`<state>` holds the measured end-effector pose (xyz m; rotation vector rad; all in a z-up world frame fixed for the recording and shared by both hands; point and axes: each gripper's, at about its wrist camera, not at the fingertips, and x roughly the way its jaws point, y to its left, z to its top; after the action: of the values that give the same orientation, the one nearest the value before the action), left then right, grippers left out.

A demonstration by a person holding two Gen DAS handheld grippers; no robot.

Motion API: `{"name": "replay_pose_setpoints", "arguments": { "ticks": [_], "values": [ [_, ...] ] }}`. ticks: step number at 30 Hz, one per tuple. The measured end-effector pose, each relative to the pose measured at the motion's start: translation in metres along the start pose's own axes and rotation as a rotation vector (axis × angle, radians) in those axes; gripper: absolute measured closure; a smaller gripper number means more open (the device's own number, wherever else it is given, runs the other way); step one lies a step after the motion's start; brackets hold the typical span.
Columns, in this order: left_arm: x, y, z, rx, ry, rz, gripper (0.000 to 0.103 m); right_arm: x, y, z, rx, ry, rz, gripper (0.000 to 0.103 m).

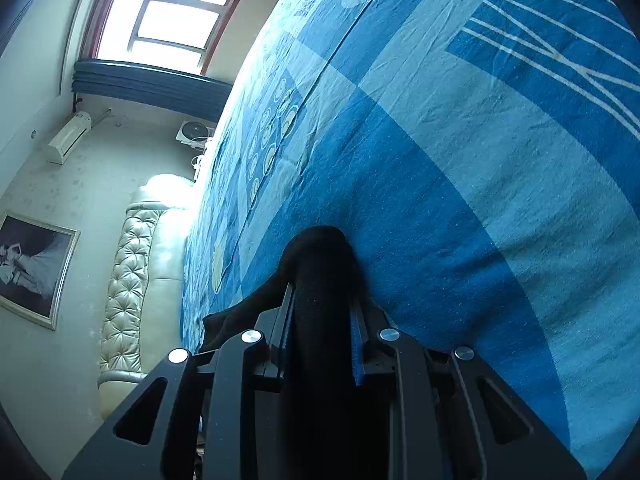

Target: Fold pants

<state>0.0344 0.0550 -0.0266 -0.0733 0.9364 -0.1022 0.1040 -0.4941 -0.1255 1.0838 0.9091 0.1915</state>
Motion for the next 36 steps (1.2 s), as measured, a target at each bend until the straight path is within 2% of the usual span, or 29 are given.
{"name": "replay_pose_setpoints", "arguments": {
  "ticks": [5,10,16,22,28,36],
  "values": [
    [0.0,-0.002,0.0,0.011,-0.002,0.004,0.006,0.0,0.0,0.001,0.003,-0.003,0.009,0.081],
    [0.0,-0.001,0.0,0.01,-0.001,0.006,0.006,-0.01,-0.003,-0.003,0.027,-0.005,0.063,0.071],
    [-0.001,0.0,0.0,0.003,-0.001,0.007,0.006,-0.024,-0.002,-0.023,-0.006,0.03,0.069,0.063],
    [-0.001,-0.001,0.0,0.007,-0.001,0.007,0.006,-0.037,-0.009,-0.044,-0.01,0.056,0.082,0.062],
    [-0.001,-0.001,-0.001,0.005,0.003,0.006,0.006,-0.042,-0.016,-0.053,-0.003,0.034,0.108,0.063],
    [0.0,-0.003,-0.001,0.01,0.003,0.006,0.006,-0.038,-0.017,-0.055,-0.032,0.014,0.066,0.074]
  ]
}}
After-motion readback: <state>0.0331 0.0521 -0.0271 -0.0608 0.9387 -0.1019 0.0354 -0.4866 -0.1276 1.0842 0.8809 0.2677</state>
